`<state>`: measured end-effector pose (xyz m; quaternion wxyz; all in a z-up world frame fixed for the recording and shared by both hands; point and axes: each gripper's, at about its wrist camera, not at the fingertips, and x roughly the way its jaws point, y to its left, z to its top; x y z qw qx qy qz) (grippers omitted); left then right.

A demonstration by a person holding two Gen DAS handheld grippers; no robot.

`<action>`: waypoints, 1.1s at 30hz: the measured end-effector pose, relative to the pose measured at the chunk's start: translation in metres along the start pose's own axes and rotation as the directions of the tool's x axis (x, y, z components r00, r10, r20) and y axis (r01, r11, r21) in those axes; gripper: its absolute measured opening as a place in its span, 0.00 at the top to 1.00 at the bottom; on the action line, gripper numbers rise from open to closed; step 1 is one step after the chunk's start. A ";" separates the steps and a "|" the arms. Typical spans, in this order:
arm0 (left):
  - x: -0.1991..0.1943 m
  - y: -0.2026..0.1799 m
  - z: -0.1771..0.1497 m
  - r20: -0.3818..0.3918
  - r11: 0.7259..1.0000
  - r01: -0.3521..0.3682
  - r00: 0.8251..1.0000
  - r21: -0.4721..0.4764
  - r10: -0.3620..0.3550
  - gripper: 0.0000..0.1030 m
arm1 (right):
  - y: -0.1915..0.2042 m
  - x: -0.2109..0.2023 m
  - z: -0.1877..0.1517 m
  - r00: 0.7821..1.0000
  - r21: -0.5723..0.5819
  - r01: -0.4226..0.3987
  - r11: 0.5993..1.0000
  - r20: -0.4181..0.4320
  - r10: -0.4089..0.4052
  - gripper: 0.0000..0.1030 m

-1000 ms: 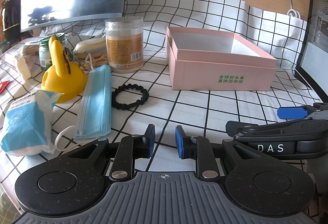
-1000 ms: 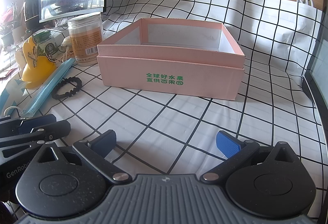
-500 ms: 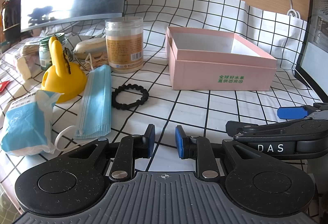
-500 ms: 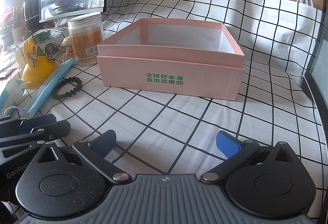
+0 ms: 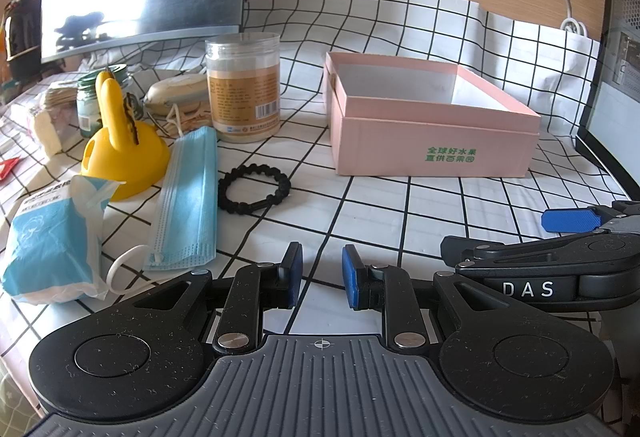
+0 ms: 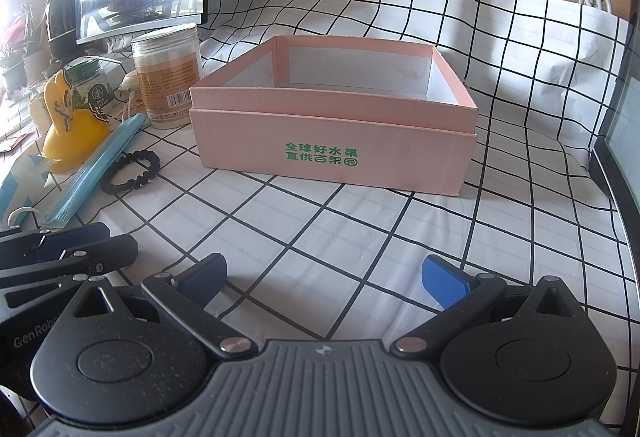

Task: Organize soft objects

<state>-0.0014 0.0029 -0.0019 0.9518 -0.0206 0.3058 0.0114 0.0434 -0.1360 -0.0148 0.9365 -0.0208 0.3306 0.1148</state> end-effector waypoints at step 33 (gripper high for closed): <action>0.002 0.003 -0.001 -0.002 1.000 0.007 1.000 -0.009 -0.007 0.77 | -0.002 -0.001 -0.001 1.000 0.000 -0.001 1.000 0.000 0.001 0.00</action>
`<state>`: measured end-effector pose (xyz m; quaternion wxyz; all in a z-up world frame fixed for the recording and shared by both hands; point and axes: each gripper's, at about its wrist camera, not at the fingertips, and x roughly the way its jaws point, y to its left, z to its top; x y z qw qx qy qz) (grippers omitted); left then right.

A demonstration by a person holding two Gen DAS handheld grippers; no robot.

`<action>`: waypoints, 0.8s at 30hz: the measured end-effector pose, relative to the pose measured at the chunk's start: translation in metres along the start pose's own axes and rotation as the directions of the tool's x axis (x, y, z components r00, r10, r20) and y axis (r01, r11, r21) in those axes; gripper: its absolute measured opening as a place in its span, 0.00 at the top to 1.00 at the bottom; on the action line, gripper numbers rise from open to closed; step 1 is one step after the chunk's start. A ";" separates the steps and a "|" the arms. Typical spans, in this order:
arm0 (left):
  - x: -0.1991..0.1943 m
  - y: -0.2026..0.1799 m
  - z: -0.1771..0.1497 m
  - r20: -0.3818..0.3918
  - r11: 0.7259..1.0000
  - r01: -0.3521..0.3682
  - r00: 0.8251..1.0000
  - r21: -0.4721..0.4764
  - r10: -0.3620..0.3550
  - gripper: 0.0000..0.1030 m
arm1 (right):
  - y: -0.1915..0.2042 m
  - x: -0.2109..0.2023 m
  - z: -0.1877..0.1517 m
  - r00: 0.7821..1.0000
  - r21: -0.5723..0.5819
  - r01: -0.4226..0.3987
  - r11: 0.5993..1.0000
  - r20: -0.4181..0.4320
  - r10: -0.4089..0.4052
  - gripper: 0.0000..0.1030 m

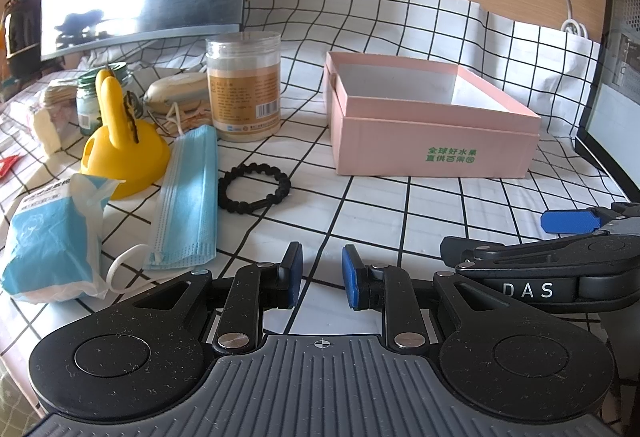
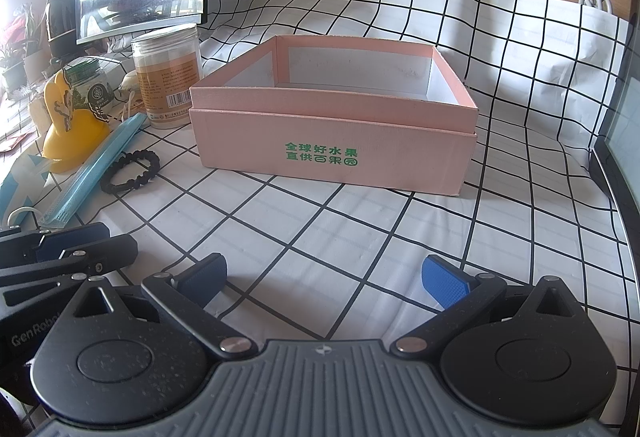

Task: Organize soft objects

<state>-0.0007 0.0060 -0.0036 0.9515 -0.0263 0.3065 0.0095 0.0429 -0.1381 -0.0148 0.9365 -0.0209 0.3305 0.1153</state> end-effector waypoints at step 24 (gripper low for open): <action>-0.081 0.126 0.046 -0.007 0.982 -0.137 0.990 -0.126 0.138 0.79 | 0.007 -0.002 0.013 0.974 0.012 0.022 1.000 -0.228 -0.019 0.00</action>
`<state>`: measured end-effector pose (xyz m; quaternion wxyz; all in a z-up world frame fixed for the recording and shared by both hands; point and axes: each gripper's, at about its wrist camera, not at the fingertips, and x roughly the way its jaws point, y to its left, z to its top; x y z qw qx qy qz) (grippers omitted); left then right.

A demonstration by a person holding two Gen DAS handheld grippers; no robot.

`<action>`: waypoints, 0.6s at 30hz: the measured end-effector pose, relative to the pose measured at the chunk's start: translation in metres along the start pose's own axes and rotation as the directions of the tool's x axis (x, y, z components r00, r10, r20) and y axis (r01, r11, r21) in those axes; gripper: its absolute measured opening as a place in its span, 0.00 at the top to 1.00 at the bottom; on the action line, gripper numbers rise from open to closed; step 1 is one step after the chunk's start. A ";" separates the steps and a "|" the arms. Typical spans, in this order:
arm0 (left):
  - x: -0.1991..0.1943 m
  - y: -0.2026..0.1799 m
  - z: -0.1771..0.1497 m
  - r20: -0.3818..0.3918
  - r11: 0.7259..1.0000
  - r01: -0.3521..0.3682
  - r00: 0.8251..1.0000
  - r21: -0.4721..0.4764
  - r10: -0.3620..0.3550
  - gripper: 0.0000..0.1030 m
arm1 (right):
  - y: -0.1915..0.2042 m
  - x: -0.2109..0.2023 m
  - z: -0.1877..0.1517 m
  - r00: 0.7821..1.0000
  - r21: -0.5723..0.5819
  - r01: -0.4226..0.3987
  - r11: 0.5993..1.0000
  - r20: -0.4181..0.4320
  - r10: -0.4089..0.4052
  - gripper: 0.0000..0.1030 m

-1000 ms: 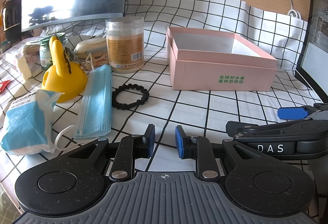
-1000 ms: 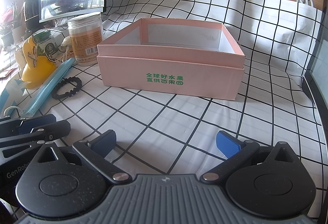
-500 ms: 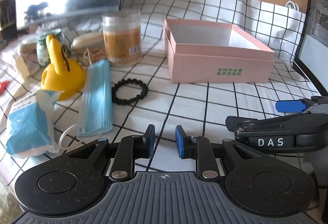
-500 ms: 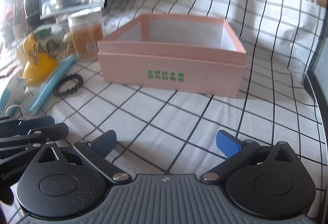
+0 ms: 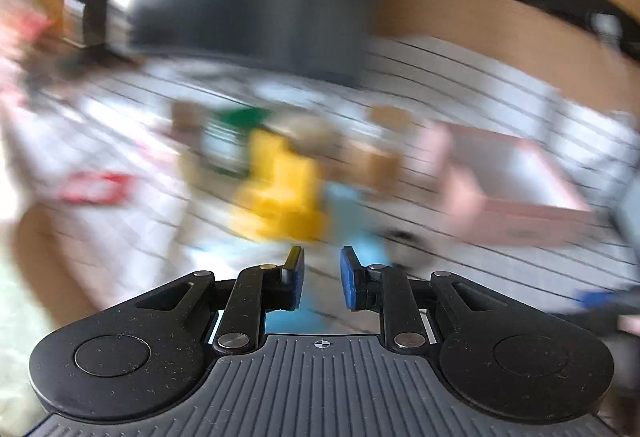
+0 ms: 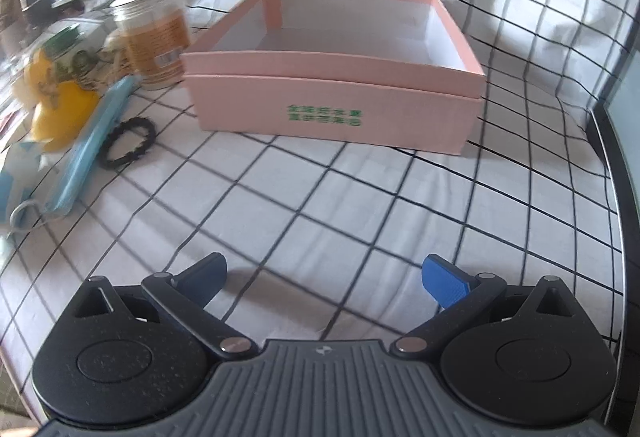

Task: Organize soft objects
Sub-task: 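Grasp the blue wet-wipe pack with the left tool while the right tool grasps the blue mask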

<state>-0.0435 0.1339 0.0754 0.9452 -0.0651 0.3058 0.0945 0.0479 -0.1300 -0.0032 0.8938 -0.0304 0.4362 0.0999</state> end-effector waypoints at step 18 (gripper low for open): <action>0.061 -0.024 -0.016 -0.176 0.979 0.060 0.984 0.197 -0.025 0.32 | 0.037 -0.064 0.009 0.985 -0.021 -0.083 0.996 0.150 0.085 0.00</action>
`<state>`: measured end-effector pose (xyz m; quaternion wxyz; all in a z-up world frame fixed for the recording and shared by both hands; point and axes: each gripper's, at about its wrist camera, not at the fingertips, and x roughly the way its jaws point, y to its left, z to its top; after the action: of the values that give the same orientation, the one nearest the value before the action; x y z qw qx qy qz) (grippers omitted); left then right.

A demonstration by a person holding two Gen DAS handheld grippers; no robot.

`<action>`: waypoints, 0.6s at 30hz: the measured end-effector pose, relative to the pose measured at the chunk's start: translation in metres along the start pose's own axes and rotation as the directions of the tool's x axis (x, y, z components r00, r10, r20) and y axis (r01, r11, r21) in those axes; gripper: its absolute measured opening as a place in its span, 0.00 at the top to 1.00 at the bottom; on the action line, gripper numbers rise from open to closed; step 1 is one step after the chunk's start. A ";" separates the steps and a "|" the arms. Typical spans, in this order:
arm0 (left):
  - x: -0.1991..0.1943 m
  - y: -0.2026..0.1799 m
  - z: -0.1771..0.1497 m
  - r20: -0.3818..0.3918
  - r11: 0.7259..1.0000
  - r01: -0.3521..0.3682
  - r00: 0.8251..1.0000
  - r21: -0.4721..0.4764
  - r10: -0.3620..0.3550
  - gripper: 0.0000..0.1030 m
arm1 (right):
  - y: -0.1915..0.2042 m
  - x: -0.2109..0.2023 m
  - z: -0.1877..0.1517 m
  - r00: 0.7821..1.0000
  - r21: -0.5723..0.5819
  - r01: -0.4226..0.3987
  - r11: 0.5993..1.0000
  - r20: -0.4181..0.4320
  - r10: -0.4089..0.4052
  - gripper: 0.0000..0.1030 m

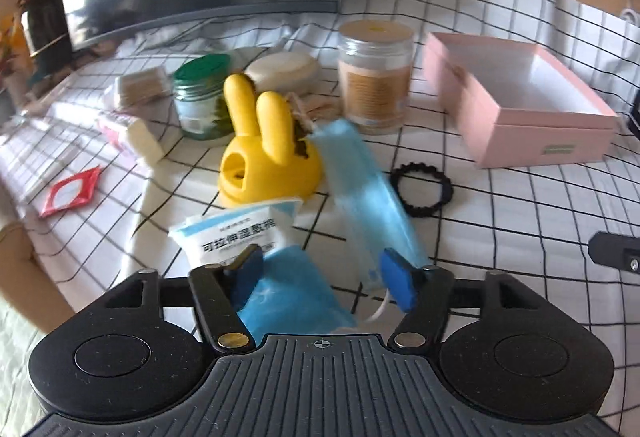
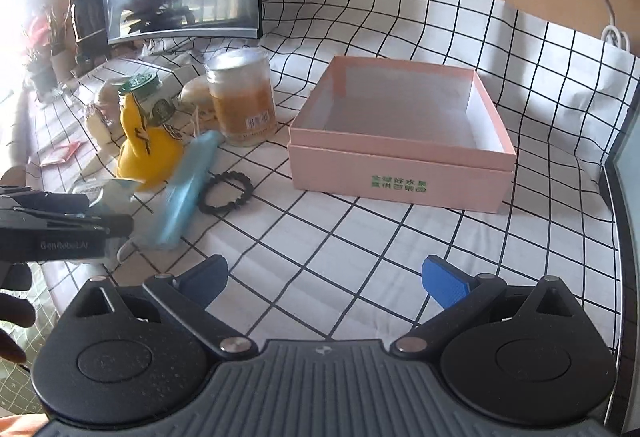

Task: Organize soft objects
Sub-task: 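Grasp the blue wet-wipe pack with the left tool while the right tool grasps the blue mask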

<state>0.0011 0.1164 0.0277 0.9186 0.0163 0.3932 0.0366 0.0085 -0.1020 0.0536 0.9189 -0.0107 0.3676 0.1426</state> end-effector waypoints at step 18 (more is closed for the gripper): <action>0.041 0.090 0.001 -0.038 0.958 -0.023 0.999 -0.286 0.013 0.35 | 0.019 0.019 -0.001 0.999 -0.095 -0.006 0.995 -0.041 0.003 0.00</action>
<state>0.0250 0.2098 0.0041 0.9037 -0.1141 0.3999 0.1018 0.0157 -0.0793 0.0421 0.9094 -0.0563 0.3790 0.1616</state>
